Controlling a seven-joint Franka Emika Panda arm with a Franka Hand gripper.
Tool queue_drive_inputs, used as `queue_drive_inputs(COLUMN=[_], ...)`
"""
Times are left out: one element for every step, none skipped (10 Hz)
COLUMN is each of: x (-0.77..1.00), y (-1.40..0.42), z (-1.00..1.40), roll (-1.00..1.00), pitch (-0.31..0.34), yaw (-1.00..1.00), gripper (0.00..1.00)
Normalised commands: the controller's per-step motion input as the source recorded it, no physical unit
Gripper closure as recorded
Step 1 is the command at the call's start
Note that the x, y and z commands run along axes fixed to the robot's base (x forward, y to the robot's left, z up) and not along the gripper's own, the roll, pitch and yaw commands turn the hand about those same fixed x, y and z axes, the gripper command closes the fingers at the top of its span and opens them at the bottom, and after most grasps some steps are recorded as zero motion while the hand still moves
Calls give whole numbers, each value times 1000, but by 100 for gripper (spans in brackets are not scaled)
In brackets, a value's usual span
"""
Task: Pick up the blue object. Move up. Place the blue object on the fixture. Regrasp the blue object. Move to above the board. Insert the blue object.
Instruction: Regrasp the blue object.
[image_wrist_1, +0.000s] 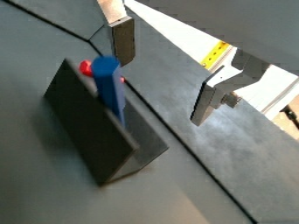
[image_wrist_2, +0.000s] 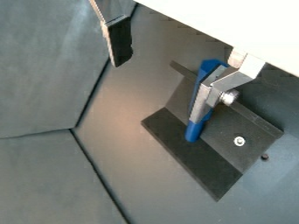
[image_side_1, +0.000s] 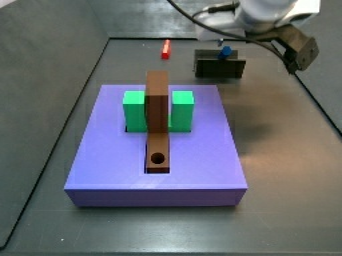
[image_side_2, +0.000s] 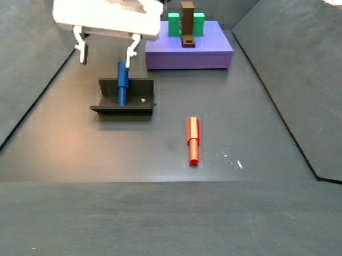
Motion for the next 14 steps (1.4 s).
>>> queue_drive_inputs(x=[37, 0, -69, -154, -3, 0, 0, -46, -51, 0, 0, 0, 0, 0], y=[0, -14, 0, 0, -43, -120, -146, -131, -86, 0, 0, 0, 0, 0], z=[-220, -166, -131, -14, -109, -174, -297, -311, -271, -117, 0, 0, 0, 0], roll=[0, 43, 74, 89, 149, 154, 191, 197, 157, 11, 0, 0, 0, 0], pitch=[43, 0, 0, 0, 0, 40, 0, 0, 0, 0, 0, 0, 0, 0], yaw=[223, 209, 157, 143, 169, 189, 186, 163, 154, 34, 0, 0, 0, 0], gripper=[0, 0, 0, 0, 0, 0, 0, 0, 0, 0, 0, 100, 100, 100])
